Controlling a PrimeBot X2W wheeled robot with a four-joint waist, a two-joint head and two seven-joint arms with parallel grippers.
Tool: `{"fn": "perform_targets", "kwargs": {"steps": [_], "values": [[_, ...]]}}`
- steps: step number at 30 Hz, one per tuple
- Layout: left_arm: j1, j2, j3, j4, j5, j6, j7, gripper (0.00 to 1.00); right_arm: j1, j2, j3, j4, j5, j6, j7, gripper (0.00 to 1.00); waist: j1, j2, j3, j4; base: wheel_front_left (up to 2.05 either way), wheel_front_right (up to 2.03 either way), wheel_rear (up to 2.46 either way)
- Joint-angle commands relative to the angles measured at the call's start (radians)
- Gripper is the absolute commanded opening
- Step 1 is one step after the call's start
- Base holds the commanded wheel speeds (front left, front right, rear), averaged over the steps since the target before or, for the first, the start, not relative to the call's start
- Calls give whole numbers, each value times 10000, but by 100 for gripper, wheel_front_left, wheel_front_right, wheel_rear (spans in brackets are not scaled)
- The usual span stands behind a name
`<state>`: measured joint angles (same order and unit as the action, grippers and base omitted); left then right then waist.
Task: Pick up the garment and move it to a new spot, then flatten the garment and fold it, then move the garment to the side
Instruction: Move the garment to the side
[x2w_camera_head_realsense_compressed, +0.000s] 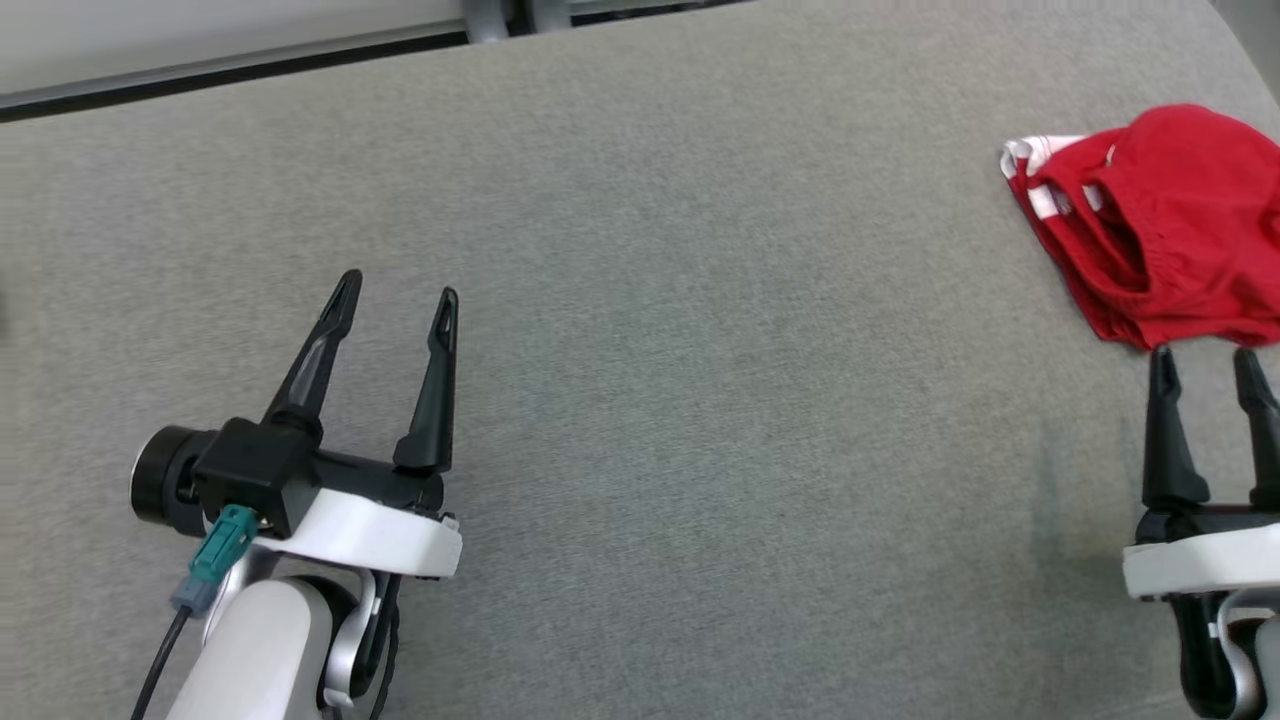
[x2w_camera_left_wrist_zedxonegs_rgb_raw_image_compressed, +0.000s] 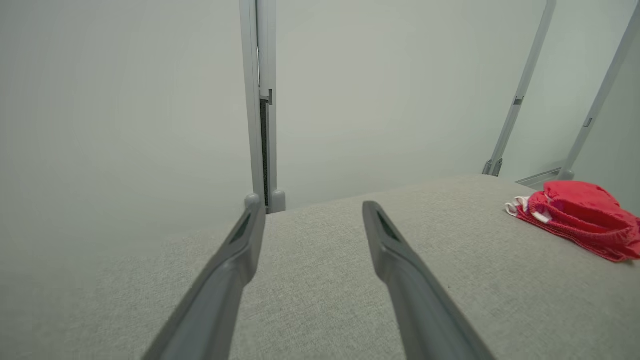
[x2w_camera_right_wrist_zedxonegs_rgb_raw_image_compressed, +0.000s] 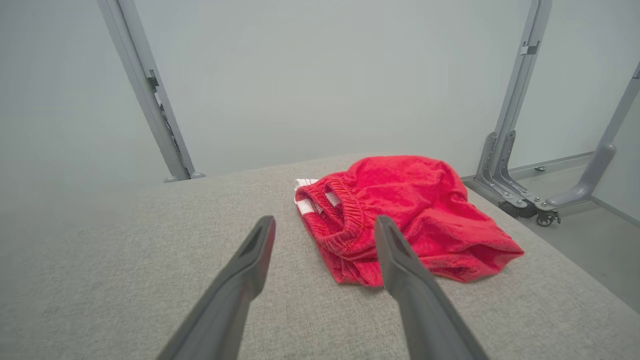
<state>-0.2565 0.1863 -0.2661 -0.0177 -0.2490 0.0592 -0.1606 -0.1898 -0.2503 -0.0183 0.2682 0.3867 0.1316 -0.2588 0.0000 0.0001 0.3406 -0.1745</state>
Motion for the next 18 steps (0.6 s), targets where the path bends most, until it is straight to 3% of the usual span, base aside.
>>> {"fn": "perform_targets", "kwargs": {"steps": [1,10,18], "values": [[193,38,95,86,-111,93,-86,100,230,130,100,-493,-233,-13,85,100,0,-1,-378,456,0,0,0],[980,102,516,639,-475,391,-383,100,1134,507,257,-2474,-993,-11,1075,100,0,-1,-1206,1647,0,0,0],[1741,174,655,973,-738,384,-529,100,1876,738,41,-3095,-1338,-11,1818,100,0,-1,-1893,2152,0,0,0]]}}
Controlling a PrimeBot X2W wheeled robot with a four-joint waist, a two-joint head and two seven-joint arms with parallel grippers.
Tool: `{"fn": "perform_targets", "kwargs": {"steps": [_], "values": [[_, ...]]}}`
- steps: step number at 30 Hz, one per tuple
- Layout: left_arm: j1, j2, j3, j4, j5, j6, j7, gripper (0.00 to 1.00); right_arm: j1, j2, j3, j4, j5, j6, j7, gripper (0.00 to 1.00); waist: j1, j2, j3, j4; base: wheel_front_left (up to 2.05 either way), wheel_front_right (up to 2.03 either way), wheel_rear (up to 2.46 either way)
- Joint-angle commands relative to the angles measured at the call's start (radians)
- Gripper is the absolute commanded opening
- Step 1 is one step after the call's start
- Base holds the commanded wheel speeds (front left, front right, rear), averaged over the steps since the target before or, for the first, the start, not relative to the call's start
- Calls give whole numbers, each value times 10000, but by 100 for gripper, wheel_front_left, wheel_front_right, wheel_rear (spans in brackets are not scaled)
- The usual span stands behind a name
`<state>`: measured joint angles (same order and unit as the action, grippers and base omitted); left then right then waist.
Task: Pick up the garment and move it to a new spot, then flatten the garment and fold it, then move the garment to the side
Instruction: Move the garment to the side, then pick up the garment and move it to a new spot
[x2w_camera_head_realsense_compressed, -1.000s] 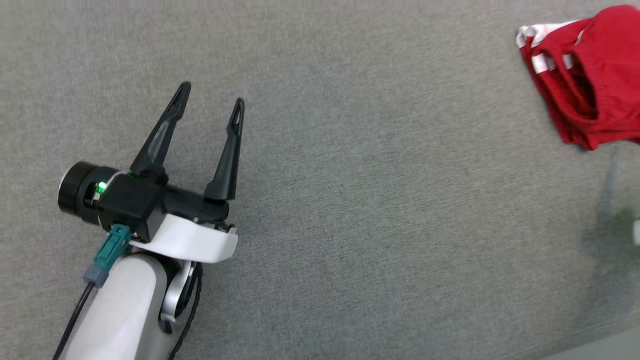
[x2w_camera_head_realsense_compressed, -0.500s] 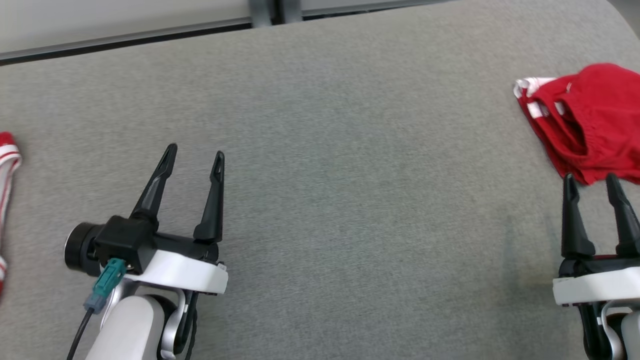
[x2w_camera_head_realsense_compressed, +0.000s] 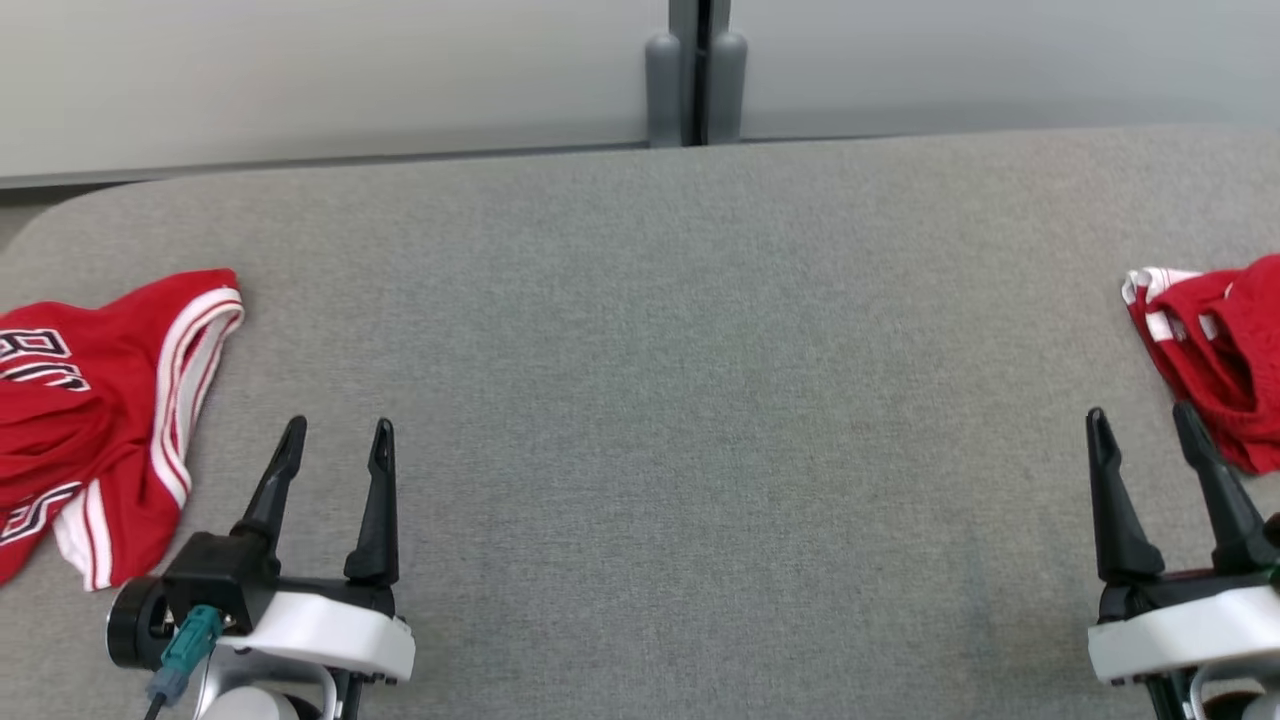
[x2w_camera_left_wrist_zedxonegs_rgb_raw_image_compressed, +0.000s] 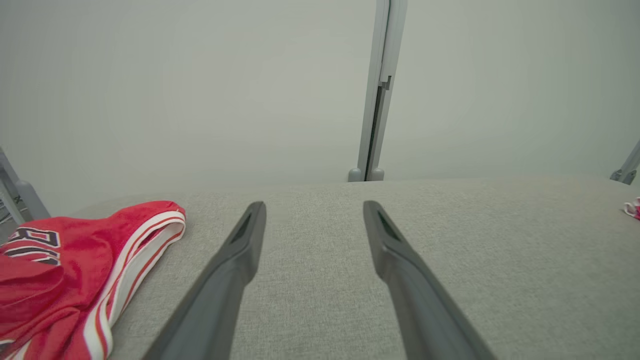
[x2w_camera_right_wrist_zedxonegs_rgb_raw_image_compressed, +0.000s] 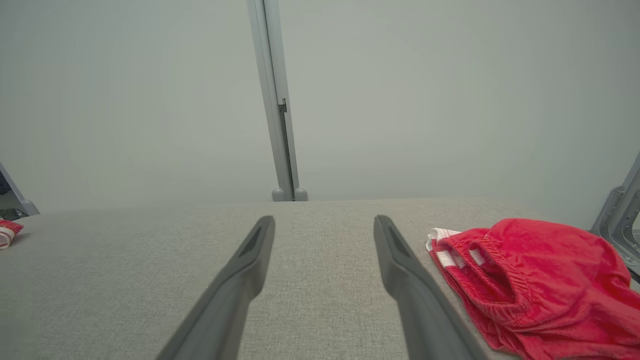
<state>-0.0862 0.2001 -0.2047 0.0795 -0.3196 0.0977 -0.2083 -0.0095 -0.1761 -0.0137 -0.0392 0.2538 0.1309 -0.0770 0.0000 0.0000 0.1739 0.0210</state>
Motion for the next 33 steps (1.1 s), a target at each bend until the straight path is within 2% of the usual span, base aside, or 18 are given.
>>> {"fn": "perform_targets", "kwargs": {"steps": [1,14,33], "values": [[137,31,23,48,-71,-42,-62,100,200,31,-3,-83,-24,-3,71,100,0,0,-332,232,0,0,0],[1345,100,-82,280,-299,104,-41,100,1618,139,43,-702,29,-3,710,100,0,0,-1648,336,0,0,0],[1503,307,-166,251,-379,227,85,100,2044,250,-135,-1144,-150,-3,1088,100,0,0,-1872,227,0,0,0]]}}
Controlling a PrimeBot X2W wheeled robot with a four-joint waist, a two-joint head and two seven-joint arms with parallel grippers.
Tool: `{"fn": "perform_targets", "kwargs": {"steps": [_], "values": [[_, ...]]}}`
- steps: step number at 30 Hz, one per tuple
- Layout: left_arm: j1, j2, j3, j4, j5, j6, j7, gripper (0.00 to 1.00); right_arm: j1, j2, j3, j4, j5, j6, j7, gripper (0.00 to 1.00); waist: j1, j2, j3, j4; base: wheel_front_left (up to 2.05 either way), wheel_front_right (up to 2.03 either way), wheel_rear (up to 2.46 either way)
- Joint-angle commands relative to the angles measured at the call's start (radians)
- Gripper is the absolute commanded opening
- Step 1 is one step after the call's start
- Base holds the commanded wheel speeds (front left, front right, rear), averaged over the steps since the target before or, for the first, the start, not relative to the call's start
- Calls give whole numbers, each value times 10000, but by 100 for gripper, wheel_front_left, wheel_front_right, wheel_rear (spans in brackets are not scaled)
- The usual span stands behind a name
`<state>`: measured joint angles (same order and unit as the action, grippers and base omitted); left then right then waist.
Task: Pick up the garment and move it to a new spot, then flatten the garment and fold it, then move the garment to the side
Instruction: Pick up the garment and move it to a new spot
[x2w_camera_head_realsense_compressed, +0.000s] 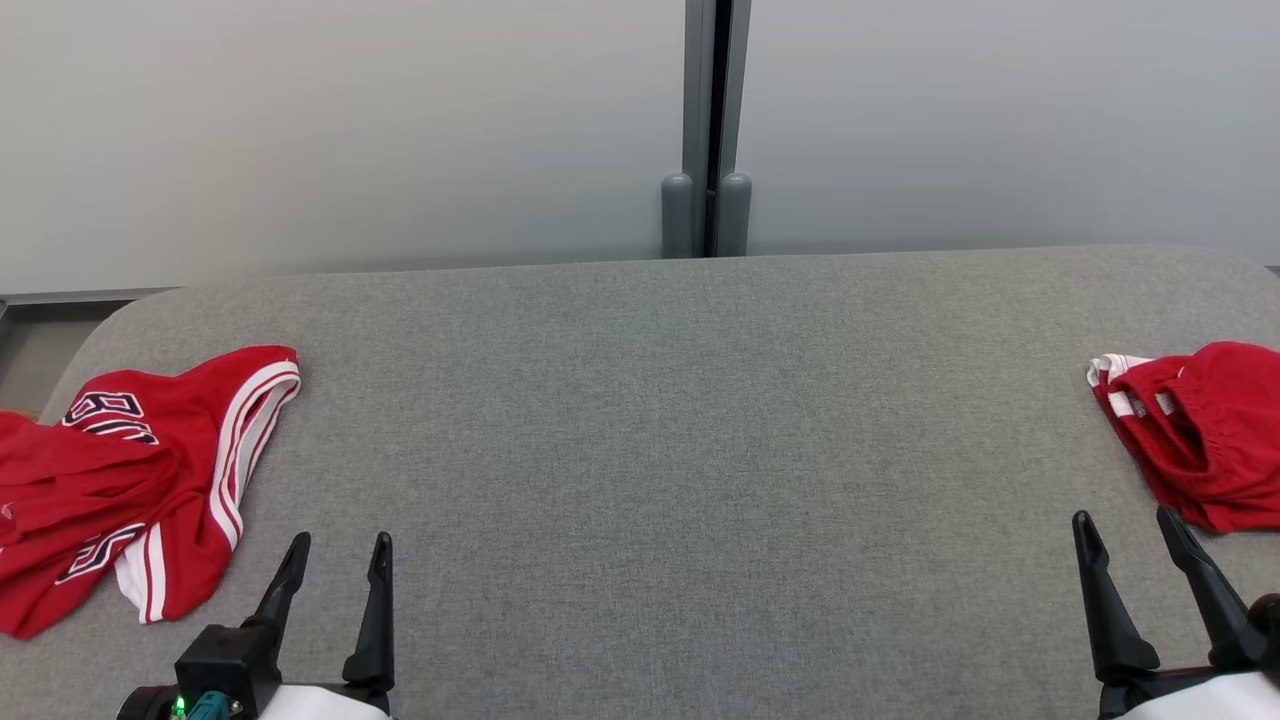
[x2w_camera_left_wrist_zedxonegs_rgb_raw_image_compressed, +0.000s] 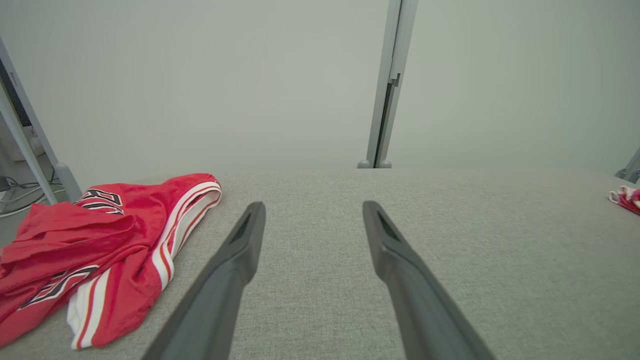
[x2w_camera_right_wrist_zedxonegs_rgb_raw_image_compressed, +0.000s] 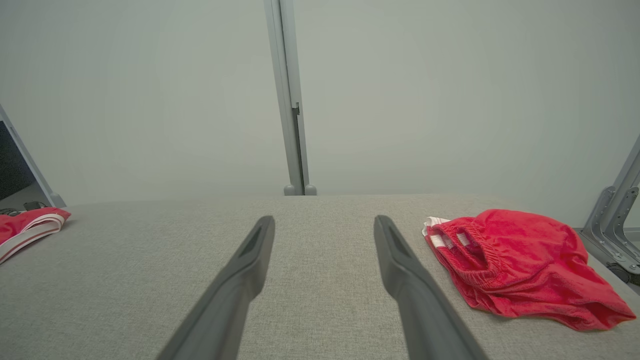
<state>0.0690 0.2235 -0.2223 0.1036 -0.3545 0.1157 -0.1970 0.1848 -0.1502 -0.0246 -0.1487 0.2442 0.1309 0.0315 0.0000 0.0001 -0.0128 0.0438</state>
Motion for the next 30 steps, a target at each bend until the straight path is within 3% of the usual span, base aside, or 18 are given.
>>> {"fn": "perform_targets", "kwargs": {"steps": [1,17,30], "values": [[-60,70,0,20,-26,56,-24,100,111,-6,-23,-38,-51,-3,13,100,0,-1,-14,2,0,0,0],[-424,15,-57,185,-78,84,-170,100,155,-119,-83,-190,-98,-3,185,100,0,-1,24,473,0,0,0],[-2223,-445,-119,755,-63,-178,-535,100,-255,-322,-172,-1231,-293,-2,700,100,0,-1,980,3192,0,0,0]]}}
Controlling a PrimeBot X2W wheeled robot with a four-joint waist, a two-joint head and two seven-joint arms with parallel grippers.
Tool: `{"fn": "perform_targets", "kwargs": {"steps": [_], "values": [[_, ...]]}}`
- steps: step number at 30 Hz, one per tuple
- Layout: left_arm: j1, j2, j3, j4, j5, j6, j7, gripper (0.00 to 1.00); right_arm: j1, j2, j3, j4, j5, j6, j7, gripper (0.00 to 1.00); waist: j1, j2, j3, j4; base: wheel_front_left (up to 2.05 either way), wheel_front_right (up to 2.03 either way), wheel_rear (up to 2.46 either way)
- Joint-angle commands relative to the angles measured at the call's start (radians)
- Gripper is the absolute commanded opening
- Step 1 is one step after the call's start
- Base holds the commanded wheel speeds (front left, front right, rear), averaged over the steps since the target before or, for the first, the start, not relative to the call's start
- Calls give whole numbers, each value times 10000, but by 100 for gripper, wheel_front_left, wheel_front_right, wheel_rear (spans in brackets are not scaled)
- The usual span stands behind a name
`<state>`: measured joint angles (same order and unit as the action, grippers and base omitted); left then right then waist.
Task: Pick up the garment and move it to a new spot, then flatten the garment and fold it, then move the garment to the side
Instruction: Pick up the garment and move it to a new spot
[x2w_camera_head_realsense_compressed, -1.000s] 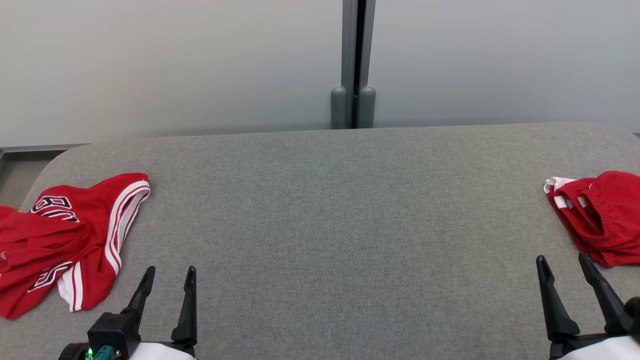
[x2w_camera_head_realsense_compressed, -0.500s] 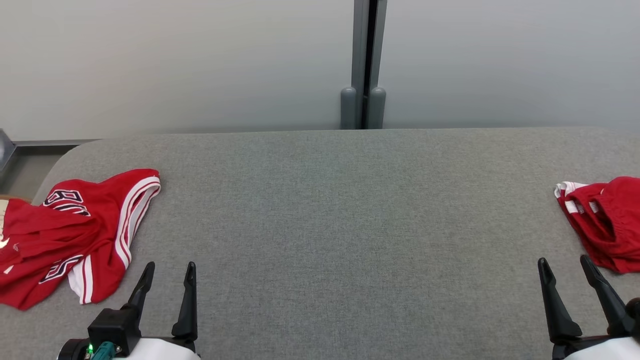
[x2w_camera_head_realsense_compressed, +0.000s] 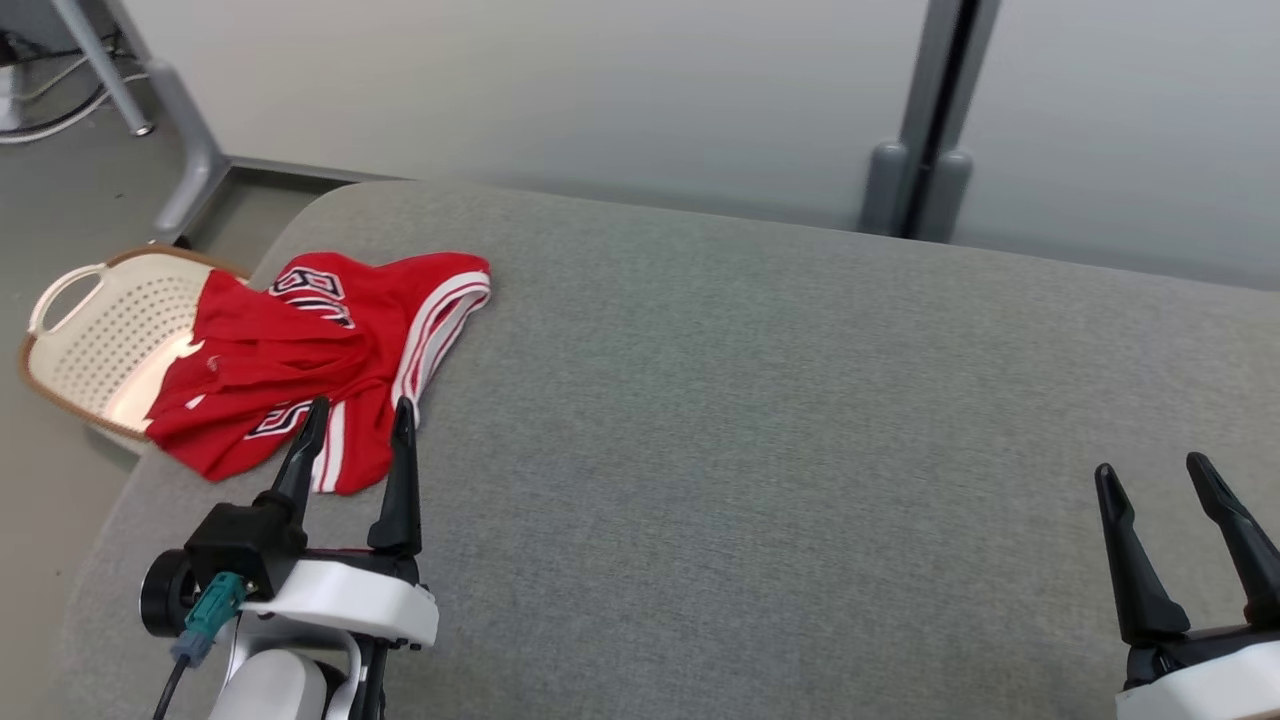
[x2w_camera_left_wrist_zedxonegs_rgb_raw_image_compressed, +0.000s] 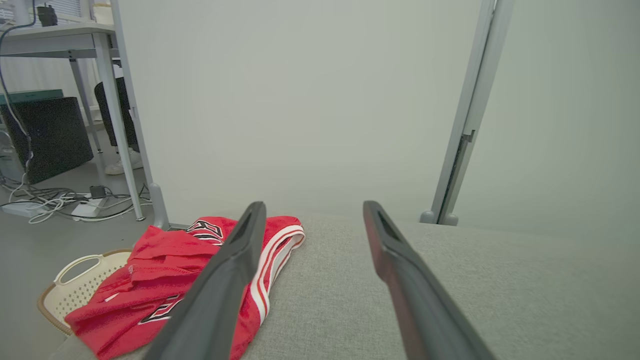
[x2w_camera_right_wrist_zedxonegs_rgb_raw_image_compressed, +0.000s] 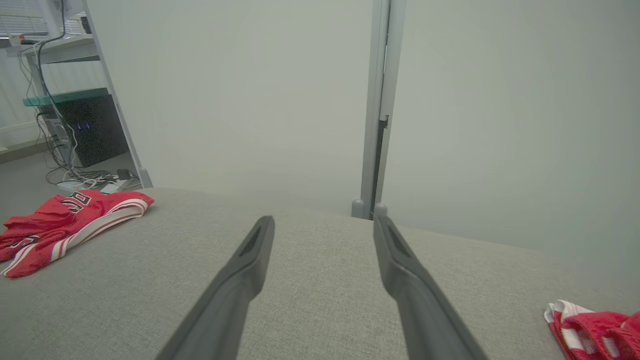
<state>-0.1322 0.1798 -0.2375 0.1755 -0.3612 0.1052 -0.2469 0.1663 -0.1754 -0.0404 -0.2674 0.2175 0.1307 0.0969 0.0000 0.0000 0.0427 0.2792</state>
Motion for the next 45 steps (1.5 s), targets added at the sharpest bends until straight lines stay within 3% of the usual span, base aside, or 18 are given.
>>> {"fn": "perform_targets", "kwargs": {"steps": [1,6,11,21,28,33,38,45], "values": [[-343,-72,43,81,-1,-87,-79,100,-115,-112,-5,-111,-54,0,111,100,0,0,480,1052,0,0,0],[-845,-299,17,305,81,-262,-155,100,-292,-216,40,-370,-78,0,357,100,0,0,681,1893,0,0,0],[-1063,-422,91,553,154,-440,-186,100,-442,-242,115,-471,-99,0,491,100,0,0,761,2239,0,0,0],[-1154,-619,456,775,324,-685,-188,100,-606,-284,169,-507,-47,0,520,100,0,0,925,2320,0,0,0],[-1900,-826,725,1657,207,-945,-190,100,-1037,-412,298,-686,-14,0,689,100,0,0,1654,1874,0,0,0],[-3154,-908,1048,3508,-167,-1239,-175,100,-1574,-607,383,-1004,-48,0,877,100,0,0,2774,1229,0,0,0],[-4661,-751,1300,6372,-598,-1577,98,100,-2008,-764,379,-1168,-24,0,969,100,0,0,3699,623,0,0,0],[-6144,-683,1686,9702,-1458,-2100,557,100,-2363,-688,281,-990,53,0,779,100,0,0,4307,109,0,0,0]]}}
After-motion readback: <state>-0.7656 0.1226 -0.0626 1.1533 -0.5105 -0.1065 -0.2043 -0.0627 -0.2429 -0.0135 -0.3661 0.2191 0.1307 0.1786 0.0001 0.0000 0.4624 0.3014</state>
